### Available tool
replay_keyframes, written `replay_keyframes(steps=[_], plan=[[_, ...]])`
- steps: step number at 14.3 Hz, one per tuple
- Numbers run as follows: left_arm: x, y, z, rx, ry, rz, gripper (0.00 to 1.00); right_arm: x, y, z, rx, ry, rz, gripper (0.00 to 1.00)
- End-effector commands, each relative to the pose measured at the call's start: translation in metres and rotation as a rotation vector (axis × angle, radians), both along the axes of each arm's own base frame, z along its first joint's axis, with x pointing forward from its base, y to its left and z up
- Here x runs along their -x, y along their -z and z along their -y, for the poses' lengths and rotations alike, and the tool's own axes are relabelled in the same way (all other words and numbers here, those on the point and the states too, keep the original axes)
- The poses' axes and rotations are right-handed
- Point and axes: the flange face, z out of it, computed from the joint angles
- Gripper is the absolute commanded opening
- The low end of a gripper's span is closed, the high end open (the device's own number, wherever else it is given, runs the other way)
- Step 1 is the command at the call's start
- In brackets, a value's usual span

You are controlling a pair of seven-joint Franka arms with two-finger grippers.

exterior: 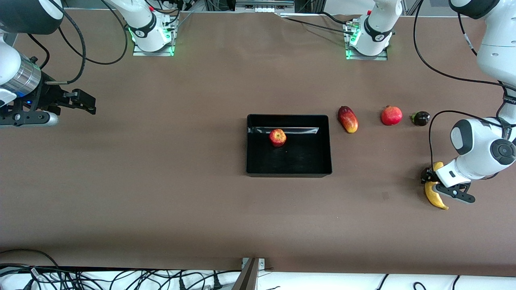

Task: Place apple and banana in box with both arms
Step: 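Grasp the yellow banana with the left gripper and lift it, then carry the banana with the left gripper over the black box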

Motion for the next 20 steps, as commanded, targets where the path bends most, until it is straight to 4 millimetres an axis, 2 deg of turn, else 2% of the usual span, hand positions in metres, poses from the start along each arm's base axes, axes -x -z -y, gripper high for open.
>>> replay_keyframes(steps=[1,3,4,5,6,8,9,10,12,14,16,17,20], plan=[[-0.001,0.008,-0.007,-0.011,-0.004,0.032,0.0,-0.003,-0.005,0.002,0.004,-0.011,0.008,1.0],[0.001,0.006,-0.006,-0.012,-0.003,0.021,0.0,-0.003,-0.005,0.002,0.004,-0.011,0.008,1.0],[0.001,-0.003,-0.005,-0.017,-0.006,0.013,0.0,-0.003,-0.005,0.002,0.004,-0.011,0.008,1.0],[0.002,-0.024,0.0,-0.026,-0.021,-0.026,0.0,-0.003,-0.006,0.002,0.004,-0.011,0.01,1.0],[0.001,-0.048,0.026,-0.027,-0.046,-0.084,0.0,-0.003,-0.006,0.002,0.004,-0.011,0.013,1.0],[0.002,-0.11,0.102,-0.001,-0.144,-0.164,0.0,-0.003,-0.006,0.002,0.004,-0.011,0.013,1.0],[0.008,-0.127,0.151,0.015,-0.194,-0.209,0.0,-0.003,-0.006,0.002,0.004,-0.011,0.013,1.0],[0.013,-0.146,0.188,0.021,-0.268,-0.228,0.0,-0.003,-0.006,0.003,0.004,-0.01,0.013,1.0],[0.028,-0.169,0.267,0.036,-0.369,-0.242,0.0,-0.003,-0.006,0.004,0.004,-0.008,0.013,1.0],[0.044,-0.176,0.338,0.052,-0.446,-0.256,0.0,-0.004,-0.006,0.004,0.004,-0.008,0.015,1.0],[0.062,-0.172,0.398,0.042,-0.511,-0.254,0.0,-0.004,-0.006,0.004,0.004,-0.008,0.015,1.0],[0.071,-0.171,0.422,0.038,-0.532,-0.247,0.0,-0.004,-0.006,0.004,0.004,-0.008,0.016,1.0],[0.086,-0.161,0.47,0.07,-0.58,-0.236,0.0,-0.004,-0.006,0.003,0.002,-0.008,0.018,1.0]])
